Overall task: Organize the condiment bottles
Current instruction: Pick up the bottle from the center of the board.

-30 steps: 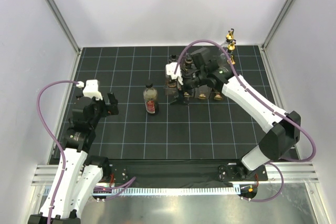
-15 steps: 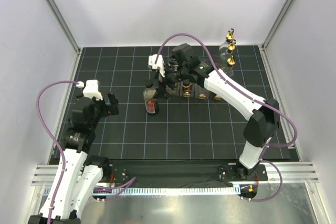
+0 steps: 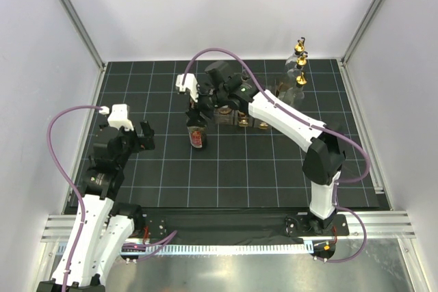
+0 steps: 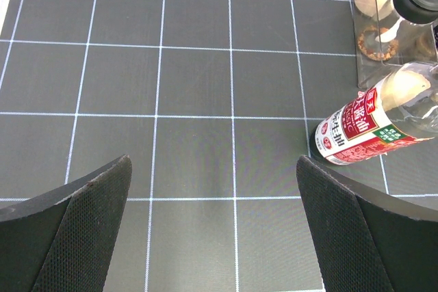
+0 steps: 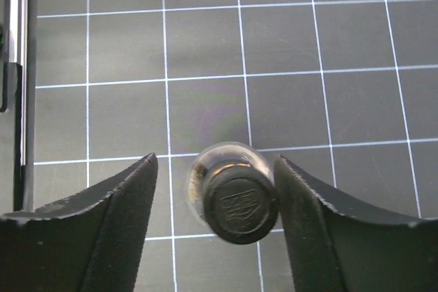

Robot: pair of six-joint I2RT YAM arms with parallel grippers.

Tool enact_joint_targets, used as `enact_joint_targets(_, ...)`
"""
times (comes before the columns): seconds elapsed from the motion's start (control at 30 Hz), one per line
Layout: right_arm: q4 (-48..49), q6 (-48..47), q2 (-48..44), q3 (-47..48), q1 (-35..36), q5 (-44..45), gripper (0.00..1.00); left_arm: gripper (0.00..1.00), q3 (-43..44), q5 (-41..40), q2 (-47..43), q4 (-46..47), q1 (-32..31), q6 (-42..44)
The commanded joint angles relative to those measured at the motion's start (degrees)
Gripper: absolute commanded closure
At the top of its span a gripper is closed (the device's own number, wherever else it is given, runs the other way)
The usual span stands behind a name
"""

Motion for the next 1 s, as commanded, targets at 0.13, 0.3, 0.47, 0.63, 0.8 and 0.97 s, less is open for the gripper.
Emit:
enact_joint_targets(0.13,-5.6,0.2,3.3,7.0,0.5,2.3,0.5,0.0,-0.2,0.8,-0.9,2.5,0.3,0.3)
enact_joint_targets(0.3,-8.2,-1.2,4.0,8.9,0.8,2.8,0.79,0.0,-0.2,0.8,-0.8,2.5,0.3,0.3)
enact_joint_targets(0.47,-12.5,-4.2,2.5,11.4,0.7,1.1,0.96,0.0,-0.2,0.7,-0.9,2.5,0.3,0.3)
enact_joint_targets(0.63,-14.9,-6.9,-4.2,11.1,0.1,-4.1,0.96,0.0,-0.2,0.7,-1.1,2.5,0.3,0.3)
enact_joint_targets(0.8,-16.8,-8.2,-9.9,8.8,-0.3,-5.8,0.96,0.0,-0.2,0.9,-1.0,2.6,0.3,0.3)
enact_joint_targets(0.97,-17.5,-8.8,-14.8,5.3,-0.8,-5.0,0.96,0.0,-0.2,0.8,-1.1,2.7,0.3,0.3)
